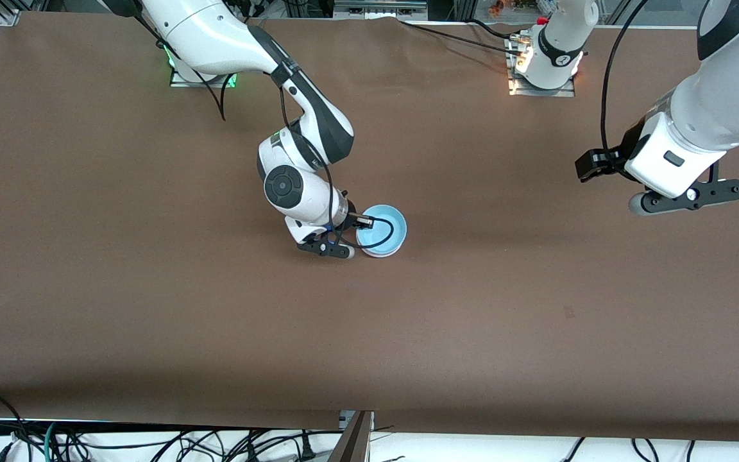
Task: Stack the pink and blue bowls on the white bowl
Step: 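Release the pink bowl with the left gripper while the right gripper places blue, then open the right gripper and withdraw it from the stacked bowls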
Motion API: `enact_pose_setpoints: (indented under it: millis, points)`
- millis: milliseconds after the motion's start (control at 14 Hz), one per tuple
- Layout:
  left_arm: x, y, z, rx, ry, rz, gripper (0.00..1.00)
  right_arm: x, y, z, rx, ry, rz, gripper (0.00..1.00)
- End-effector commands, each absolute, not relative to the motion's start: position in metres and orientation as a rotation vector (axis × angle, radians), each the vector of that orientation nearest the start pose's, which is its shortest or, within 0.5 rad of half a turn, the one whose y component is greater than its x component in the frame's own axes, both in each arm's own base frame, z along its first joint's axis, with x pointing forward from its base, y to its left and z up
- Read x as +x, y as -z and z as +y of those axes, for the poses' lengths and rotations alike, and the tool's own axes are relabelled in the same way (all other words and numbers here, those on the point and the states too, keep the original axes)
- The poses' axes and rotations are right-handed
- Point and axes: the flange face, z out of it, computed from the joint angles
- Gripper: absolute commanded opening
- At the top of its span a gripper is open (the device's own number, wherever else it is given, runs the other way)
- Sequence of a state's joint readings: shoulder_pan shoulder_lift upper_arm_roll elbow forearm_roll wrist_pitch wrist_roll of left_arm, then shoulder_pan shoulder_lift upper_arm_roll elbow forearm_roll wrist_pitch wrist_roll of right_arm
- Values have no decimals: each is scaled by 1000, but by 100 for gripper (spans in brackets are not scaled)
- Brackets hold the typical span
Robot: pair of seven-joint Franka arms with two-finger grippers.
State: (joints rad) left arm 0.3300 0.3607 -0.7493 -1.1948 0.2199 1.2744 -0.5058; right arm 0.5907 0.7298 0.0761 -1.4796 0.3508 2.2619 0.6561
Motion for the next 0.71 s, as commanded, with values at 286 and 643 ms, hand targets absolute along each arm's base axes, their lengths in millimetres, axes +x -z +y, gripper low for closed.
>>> enact_pose_setpoints:
  millis: [286, 643]
  points:
    - [546, -584, -142, -3065, -214, -95, 77, 565, -246, 447, -2858, -235, 284, 0]
    - [532, -577, -131, -3061, -195, -23, 77, 566, -241, 448, -2859, -233, 288, 0]
